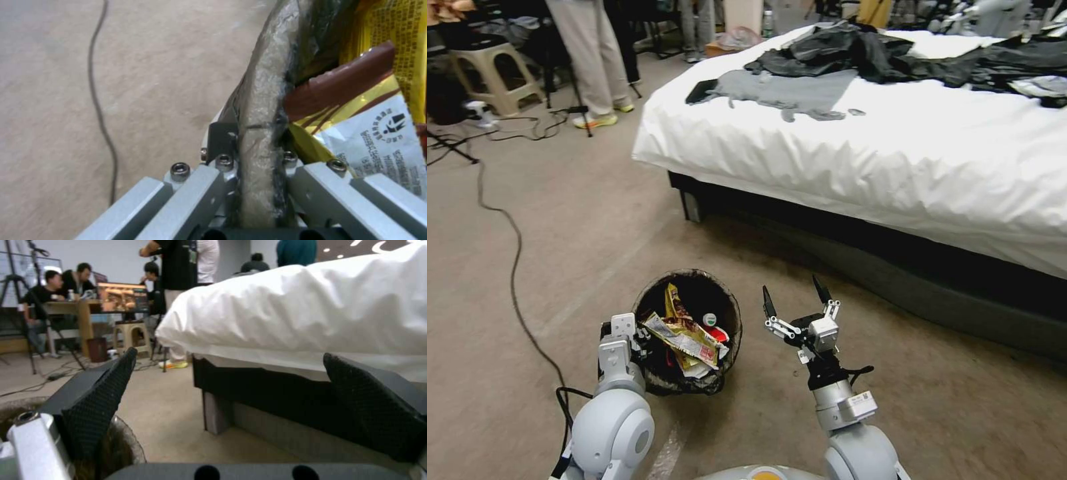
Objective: Pick up the trash bin, then pick up the garbage from the floor and place it into the trash bin.
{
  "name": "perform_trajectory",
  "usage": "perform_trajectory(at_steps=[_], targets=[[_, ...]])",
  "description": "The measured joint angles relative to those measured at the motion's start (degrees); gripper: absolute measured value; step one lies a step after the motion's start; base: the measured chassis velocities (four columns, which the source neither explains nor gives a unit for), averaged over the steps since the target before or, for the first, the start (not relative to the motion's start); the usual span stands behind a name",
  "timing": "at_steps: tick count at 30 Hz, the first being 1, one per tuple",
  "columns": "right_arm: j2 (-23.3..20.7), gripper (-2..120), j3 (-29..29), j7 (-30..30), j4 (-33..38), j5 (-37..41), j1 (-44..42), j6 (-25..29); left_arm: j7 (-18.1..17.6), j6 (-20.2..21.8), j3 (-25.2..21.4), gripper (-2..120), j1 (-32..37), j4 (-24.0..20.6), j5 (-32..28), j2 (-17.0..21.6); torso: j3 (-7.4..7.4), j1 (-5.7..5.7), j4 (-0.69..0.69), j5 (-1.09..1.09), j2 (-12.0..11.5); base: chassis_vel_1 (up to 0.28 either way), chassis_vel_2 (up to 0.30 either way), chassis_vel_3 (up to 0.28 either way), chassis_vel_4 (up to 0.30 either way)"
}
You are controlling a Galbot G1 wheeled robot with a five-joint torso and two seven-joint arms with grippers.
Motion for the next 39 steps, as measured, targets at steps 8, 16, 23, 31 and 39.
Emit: perform_trajectory(at_steps=[8,16,23,31,39], targets=[[-0.3,100,0.1,0.1,0.1,0.0,0.1,-0.2,-0.1,0.1,-0.2,0,0.1,-0.6,-0.2,0.3,0.0,0.0,0.01,0.0,0.0,0.118,0.121,0.131,0.122],[-0.5,100,0.0,0.1,0.2,0.0,0.2,-0.3,-0.2,0.1,-0.3,0,0.0,-1.0,-0.5,0.4,0.0,0.0,0.0,0.01,0.0,0.117,0.128,0.128,0.124],[-0.3,100,-0.2,0.0,0.1,-0.1,0.4,-0.3,-0.2,0.2,-0.5,0,0.0,-1.2,-0.7,0.5,0.0,0.0,0.01,0.0,0.0,0.13,0.123,0.124,0.135],[-0.2,100,-0.5,-0.1,-0.2,-0.2,0.5,-0.3,-0.2,0.2,-0.6,0,-0.1,-1.2,-0.7,0.4,0.0,0.0,0.01,0.0,0.0,0.125,0.138,0.126,0.131],[-0.2,100,-0.6,-0.1,-0.3,-0.2,0.7,-0.3,-0.2,0.2,-0.6,0,-0.2,-1.2,-0.7,0.4,0.0,0.0,0.0,0.0,0.0,0.128,0.118,0.128,0.135]])
